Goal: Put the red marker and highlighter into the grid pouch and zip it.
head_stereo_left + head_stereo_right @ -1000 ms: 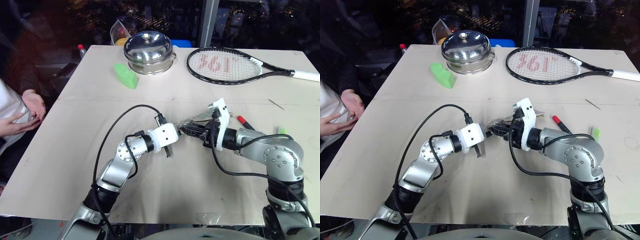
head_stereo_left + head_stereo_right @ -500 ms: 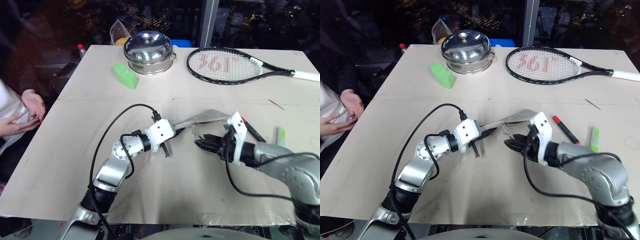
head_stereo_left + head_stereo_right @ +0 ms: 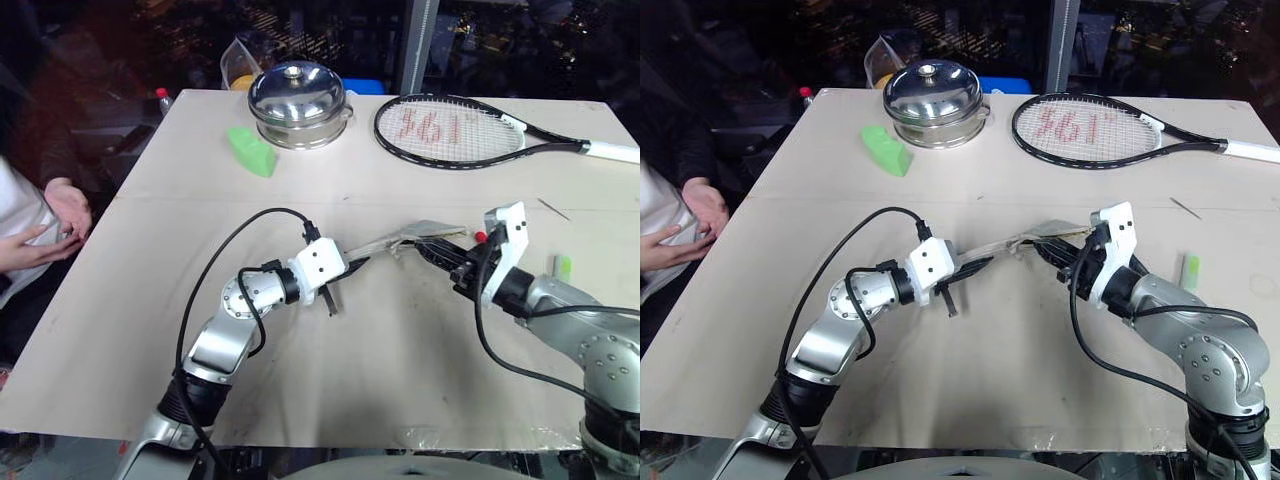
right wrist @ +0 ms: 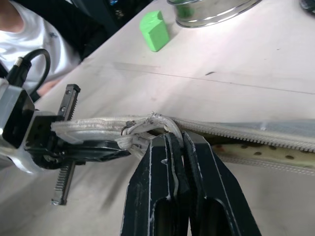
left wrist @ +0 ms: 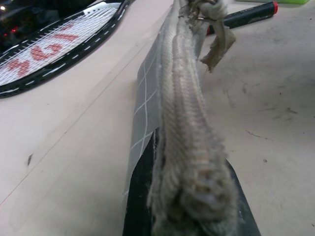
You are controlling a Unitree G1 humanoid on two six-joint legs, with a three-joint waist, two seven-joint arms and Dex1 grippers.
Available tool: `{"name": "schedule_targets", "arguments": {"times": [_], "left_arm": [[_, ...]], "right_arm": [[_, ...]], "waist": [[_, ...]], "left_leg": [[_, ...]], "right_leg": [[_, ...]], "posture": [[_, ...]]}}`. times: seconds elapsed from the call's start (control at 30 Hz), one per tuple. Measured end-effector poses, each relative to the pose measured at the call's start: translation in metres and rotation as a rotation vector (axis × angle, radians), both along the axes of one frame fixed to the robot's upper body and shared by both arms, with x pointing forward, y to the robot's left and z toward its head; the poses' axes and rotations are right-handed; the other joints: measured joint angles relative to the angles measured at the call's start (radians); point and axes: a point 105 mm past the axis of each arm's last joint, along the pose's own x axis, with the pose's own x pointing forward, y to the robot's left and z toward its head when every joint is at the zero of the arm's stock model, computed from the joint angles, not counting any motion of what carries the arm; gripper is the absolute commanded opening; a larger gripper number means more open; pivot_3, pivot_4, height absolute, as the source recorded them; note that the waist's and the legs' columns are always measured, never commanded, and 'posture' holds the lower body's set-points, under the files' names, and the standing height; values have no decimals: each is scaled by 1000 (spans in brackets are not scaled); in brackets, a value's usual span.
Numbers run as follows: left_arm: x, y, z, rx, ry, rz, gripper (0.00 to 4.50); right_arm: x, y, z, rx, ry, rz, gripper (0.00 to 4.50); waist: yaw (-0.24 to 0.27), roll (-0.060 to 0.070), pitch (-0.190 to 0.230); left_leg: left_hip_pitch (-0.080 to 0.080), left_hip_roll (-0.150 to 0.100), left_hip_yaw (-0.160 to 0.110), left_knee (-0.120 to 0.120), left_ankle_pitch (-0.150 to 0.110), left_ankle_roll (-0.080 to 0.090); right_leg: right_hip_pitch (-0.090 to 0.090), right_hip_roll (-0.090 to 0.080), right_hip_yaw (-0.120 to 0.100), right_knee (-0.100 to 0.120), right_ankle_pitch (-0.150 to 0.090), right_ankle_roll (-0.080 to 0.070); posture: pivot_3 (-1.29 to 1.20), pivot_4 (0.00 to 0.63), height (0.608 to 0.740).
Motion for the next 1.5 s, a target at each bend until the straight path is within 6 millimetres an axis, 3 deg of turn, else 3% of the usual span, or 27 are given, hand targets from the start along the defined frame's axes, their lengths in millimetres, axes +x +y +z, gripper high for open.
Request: {"name": "schedule_targets", "arguments": {"times": [0.1,0.13,0.2,0.3,0.4,0.5,0.6,0.63,0.8,1.13,1.2,1.37,1.5], "left_arm": [[1,2,0,1,6,13,0],[2,3,0,0,6,17,0],[2,2,0,-1,5,16,0],[1,2,0,1,6,13,0],[0,2,-1,4,6,9,0],[-1,3,-2,11,1,3,0],[-3,3,-3,16,-4,-7,0],[-3,3,-3,16,-5,-9,0],[-4,2,-2,19,-11,-14,0],[-4,2,-4,40,-19,-30,0],[-4,1,-4,48,-19,-46,0],[-2,-1,-6,64,-5,-61,0],[6,1,-3,82,-13,-51,0]], "right_arm": [[-27,-20,-20,-122,85,74,98],[-32,-22,-20,-100,98,90,330],[-38,-22,-14,-61,85,124,960],[-45,-17,-6,-73,38,167,2418],[-44,-11,0,-29,6,164,2418],[-26,-7,13,50,-44,92,1550],[-8,-6,9,79,-21,14,228],[-5,-5,7,81,-10,7,105],[11,3,-10,42,60,-42,105],[26,23,-13,-31,50,-31,105],[31,33,-20,-242,-58,28,105],[46,44,-35,-748,-536,172,105],[48,49,-32,-902,-790,226,105]], "waist": [[9,-1,0],[7,-1,1],[-3,-2,1],[-6,-2,1],[-5,-2,1],[-6,-4,2],[-2,-4,2],[-2,-4,2],[-4,-4,2],[-6,-4,2],[-7,-2,3],[-5,-2,3],[-6,-3,3]], "left_leg": [[-1,-1,0,0,-1,2],[-1,-1,0,0,-1,2],[0,-1,1,0,-1,2],[2,0,0,0,-1,2],[2,0,0,0,-1,2],[2,0,1,0,-1,1],[1,0,1,0,-1,1],[1,0,1,0,-1,1],[1,0,1,0,-1,2],[1,0,2,0,-1,2],[1,-1,3,0,-1,2],[0,-1,2,1,-1,1],[0,-1,3,1,2,-4]], "right_leg": [[0,-1,0,-1,-1,2],[0,-1,0,-1,-1,2],[0,-1,1,-1,-1,2],[1,0,1,0,-2,3],[1,1,1,0,-3,5],[1,1,3,0,-1,2],[1,0,2,0,-1,2],[0,0,2,0,-1,2],[0,0,2,0,-1,2],[0,0,2,1,-1,2],[-1,0,3,1,-1,2],[-2,3,3,1,-2,3],[-2,4,4,1,-2,3]], "posture": [[0,150,740],[0,150,740],[0,150,740],[0,150,740],[0,150,740],[0,150,740],[0,150,740],[0,150,740],[0,150,740],[0,150,740],[0,150,740],[0,150,740],[0,150,740]]}}
